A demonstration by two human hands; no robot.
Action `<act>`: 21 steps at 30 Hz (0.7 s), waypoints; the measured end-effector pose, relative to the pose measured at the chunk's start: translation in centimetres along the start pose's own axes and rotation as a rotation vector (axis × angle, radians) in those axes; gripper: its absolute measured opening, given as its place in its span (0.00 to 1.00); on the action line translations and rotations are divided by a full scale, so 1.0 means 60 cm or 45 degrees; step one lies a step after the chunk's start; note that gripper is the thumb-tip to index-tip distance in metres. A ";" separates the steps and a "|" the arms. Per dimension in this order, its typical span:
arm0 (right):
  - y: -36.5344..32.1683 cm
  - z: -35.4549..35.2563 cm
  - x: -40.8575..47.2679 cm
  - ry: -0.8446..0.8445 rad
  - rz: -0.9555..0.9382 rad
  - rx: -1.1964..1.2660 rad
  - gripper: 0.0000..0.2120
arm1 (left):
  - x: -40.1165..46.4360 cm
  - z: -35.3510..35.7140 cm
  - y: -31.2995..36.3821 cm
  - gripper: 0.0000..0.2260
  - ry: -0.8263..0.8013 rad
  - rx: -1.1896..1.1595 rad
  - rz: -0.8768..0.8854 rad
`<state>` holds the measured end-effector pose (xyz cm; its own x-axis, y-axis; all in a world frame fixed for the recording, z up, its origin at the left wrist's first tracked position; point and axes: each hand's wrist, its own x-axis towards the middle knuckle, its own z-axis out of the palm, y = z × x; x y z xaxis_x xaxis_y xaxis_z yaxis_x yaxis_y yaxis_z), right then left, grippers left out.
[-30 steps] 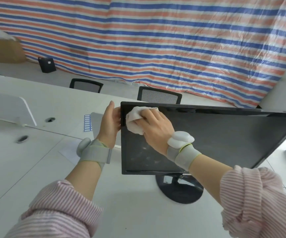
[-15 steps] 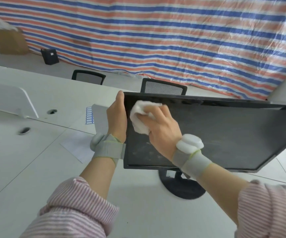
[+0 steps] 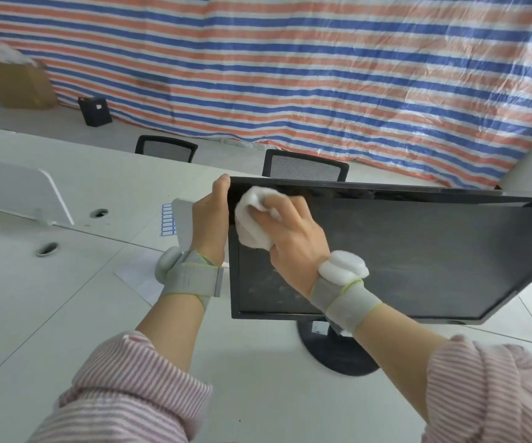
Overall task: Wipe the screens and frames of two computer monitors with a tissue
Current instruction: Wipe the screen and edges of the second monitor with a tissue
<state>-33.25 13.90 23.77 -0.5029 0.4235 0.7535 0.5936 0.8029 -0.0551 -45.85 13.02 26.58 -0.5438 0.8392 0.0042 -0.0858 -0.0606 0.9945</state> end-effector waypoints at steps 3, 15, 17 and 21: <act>-0.017 0.009 0.027 0.009 -0.002 -0.077 0.25 | 0.002 -0.003 0.001 0.17 -0.021 0.027 -0.007; -0.020 0.003 0.006 -0.003 0.066 0.102 0.24 | -0.001 0.001 -0.003 0.18 0.009 0.014 0.004; -0.024 0.008 0.017 0.027 0.051 0.097 0.22 | -0.003 0.001 -0.002 0.19 0.024 0.065 -0.007; -0.003 0.048 -0.051 -0.322 -0.091 0.058 0.23 | -0.004 -0.005 0.002 0.18 0.007 0.030 -0.011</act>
<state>-33.65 13.67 19.60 -0.6871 0.4520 0.5689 0.5250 0.8501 -0.0414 -45.98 12.67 26.64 -0.5479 0.8365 -0.0049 -0.0711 -0.0407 0.9966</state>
